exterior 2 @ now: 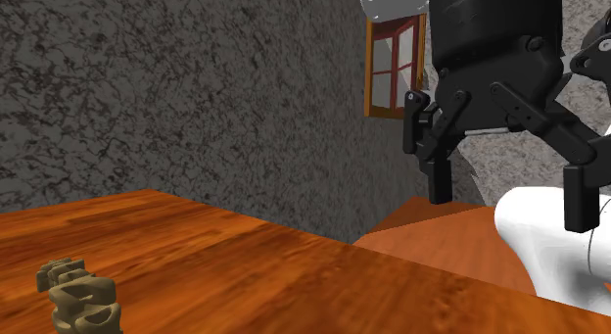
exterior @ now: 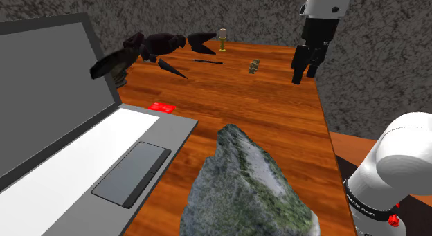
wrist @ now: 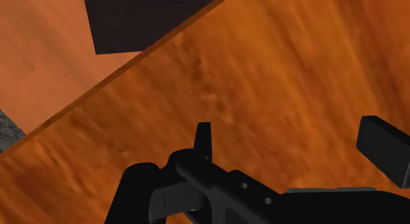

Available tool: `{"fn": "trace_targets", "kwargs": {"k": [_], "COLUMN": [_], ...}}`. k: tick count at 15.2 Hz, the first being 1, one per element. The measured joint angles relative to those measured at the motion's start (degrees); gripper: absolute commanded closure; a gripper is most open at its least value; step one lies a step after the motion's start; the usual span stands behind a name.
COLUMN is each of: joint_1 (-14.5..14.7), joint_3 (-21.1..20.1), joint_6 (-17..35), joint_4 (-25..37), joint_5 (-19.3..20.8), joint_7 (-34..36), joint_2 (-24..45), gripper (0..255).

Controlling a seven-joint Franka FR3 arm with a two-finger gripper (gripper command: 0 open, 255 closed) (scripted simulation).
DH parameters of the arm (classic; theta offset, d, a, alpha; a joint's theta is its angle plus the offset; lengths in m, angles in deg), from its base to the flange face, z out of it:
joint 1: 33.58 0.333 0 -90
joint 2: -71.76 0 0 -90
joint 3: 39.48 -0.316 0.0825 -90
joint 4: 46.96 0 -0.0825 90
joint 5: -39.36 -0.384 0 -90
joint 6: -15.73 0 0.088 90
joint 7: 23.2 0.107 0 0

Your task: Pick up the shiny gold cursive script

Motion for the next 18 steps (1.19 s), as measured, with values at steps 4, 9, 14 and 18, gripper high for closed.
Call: {"fn": "trace_targets", "kwargs": {"k": [4, 9, 14, 18], "joint_1": [-1.18, -3.80, -6.31, -8.21], "joint_3": [-0.41, -1.13, -1.09, -0.33], "joint_6": [2.31, 7.51, 10.39, 11.73], "joint_4": [2.31, 8.76, 16.37, 23.47], "joint_5": [-0.16, -0.26, 0.24, 0.86], "joint_7": [2.56, 8.70, 14.93, 19.48], "joint_2": [4.47, 15.80, 26.04, 34.28], "gripper": [0, 0, 0, 0]}}
